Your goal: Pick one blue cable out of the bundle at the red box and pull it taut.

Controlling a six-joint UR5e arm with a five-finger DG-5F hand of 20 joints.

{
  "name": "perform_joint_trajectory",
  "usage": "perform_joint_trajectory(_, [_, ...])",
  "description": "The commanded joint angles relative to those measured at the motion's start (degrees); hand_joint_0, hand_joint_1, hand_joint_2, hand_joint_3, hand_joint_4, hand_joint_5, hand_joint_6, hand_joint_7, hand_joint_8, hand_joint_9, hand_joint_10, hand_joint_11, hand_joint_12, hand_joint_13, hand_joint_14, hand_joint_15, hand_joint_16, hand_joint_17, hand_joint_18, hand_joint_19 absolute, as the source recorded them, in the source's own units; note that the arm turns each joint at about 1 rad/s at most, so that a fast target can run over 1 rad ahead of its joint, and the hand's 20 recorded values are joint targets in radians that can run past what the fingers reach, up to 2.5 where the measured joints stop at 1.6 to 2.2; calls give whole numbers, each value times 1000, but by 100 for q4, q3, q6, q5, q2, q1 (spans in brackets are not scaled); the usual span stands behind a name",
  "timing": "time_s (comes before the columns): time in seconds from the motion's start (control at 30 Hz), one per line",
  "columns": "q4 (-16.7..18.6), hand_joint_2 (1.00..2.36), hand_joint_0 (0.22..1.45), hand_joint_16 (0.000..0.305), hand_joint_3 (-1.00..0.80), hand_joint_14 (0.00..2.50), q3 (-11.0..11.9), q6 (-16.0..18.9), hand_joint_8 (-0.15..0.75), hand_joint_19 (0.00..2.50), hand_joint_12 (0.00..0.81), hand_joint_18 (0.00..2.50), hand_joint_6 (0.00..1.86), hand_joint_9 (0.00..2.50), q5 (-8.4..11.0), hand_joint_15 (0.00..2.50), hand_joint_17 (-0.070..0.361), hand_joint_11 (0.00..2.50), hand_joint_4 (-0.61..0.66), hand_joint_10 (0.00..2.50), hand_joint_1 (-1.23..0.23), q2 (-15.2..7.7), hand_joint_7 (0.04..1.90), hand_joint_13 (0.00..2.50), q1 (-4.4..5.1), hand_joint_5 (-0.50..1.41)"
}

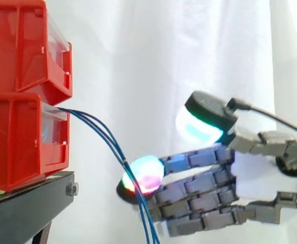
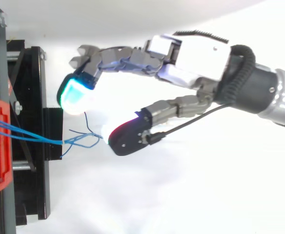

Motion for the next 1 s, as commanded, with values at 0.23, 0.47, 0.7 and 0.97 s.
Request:
perform_joint_trajectory(0.23, [97, 1000, 528, 60, -500, 2, 688, 395, 278, 0, 337, 0, 503, 268, -328, 52, 135, 22, 327, 0, -686, -867, 996, 0, 83, -123])
perform_joint_trajectory(0.47, [159, 1000, 534, 59, -500, 2, 741, 501, 282, 0, 336, 0, 502, 287, -346, 60, 132, 33, 312, 0, -682, -875, 1053, 14, 127, -117])
perform_joint_trajectory(0.7, [141, 1004, 564, 57, -433, 0, 811, 510, 280, 0, 331, 0, 501, 310, -346, 57, 129, 58, 228, 0, -696, -875, 1189, 24, 136, -112])
perform_joint_trajectory(0.97, [36, 1006, 578, 57, -389, 2, 987, 527, 276, 0, 330, 0, 540, 304, -416, 60, 129, 83, 199, 0, -707, -875, 1160, 29, 110, -126])
